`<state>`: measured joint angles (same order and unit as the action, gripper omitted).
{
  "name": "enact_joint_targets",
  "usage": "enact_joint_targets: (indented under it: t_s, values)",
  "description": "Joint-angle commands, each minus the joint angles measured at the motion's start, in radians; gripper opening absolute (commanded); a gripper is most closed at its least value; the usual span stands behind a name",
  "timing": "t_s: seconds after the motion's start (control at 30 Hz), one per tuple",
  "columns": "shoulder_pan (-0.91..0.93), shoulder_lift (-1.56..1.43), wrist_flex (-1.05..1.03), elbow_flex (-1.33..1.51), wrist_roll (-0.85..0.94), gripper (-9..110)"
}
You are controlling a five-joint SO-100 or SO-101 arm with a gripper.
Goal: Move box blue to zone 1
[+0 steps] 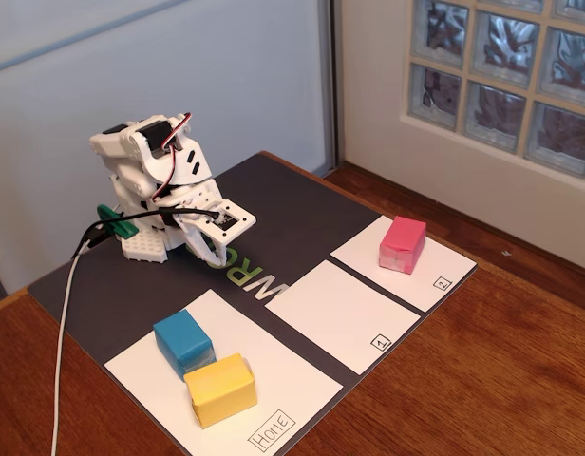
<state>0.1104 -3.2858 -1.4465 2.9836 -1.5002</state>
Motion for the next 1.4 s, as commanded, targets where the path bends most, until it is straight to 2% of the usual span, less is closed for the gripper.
enact_joint_targets:
  t_s: [0.0, 1.37]
  values:
    - [-0.014, -0.044, -0.009, 0.055, -0.008, 0]
    - [-0.014, -0.051, -0.011, 0.055, 0.002, 0]
